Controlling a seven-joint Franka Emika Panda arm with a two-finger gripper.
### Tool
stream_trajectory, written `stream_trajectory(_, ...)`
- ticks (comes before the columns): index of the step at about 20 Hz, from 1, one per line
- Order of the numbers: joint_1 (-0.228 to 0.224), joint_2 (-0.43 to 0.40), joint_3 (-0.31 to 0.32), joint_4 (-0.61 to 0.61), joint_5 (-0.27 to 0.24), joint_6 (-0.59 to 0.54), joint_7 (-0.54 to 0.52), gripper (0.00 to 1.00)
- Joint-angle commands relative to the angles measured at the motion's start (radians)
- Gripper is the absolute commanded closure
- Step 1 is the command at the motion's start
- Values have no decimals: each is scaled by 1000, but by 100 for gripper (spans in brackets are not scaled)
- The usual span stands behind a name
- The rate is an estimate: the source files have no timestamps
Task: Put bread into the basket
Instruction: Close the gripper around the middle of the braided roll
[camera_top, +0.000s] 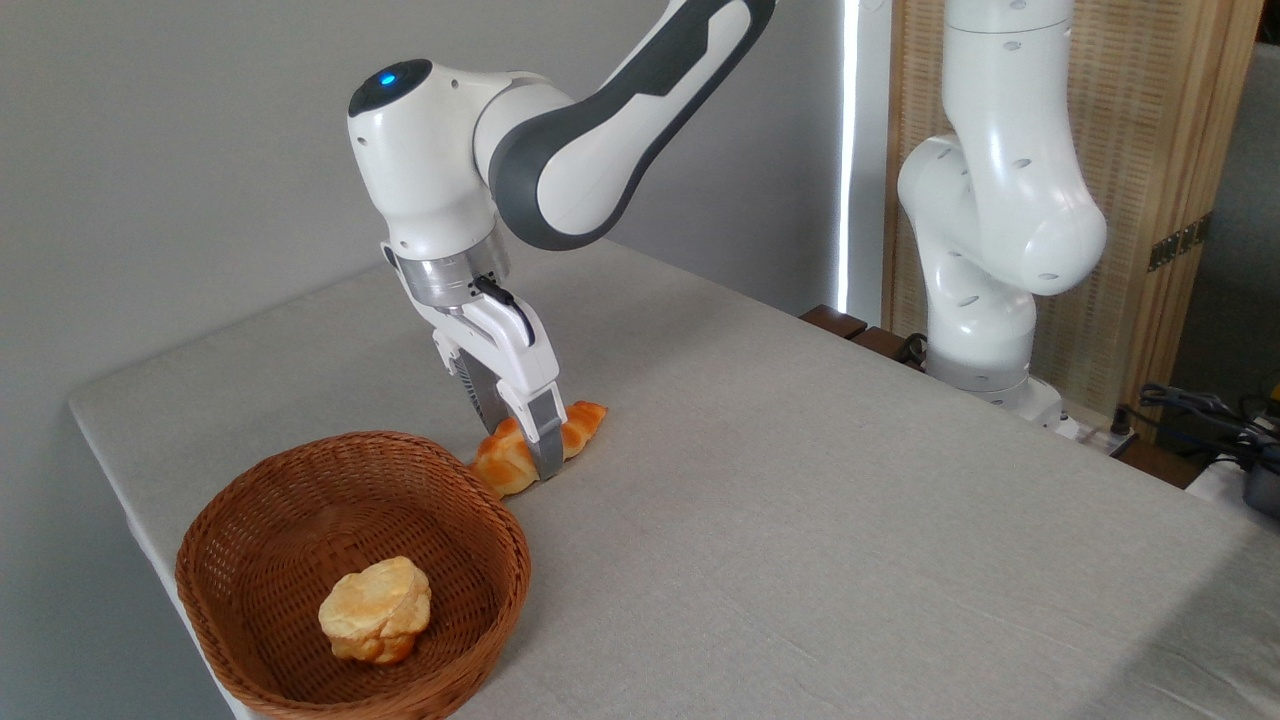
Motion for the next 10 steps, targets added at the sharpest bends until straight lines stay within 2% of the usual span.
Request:
stream_trajectory(1, -5, -7, 3, -13, 2, 21, -5, 48)
stream_trajectory(3, -5, -7, 3, -13, 2, 21, -5, 55)
stream_trajectory(10, -7, -8, 3, -13, 2, 18, 0, 54)
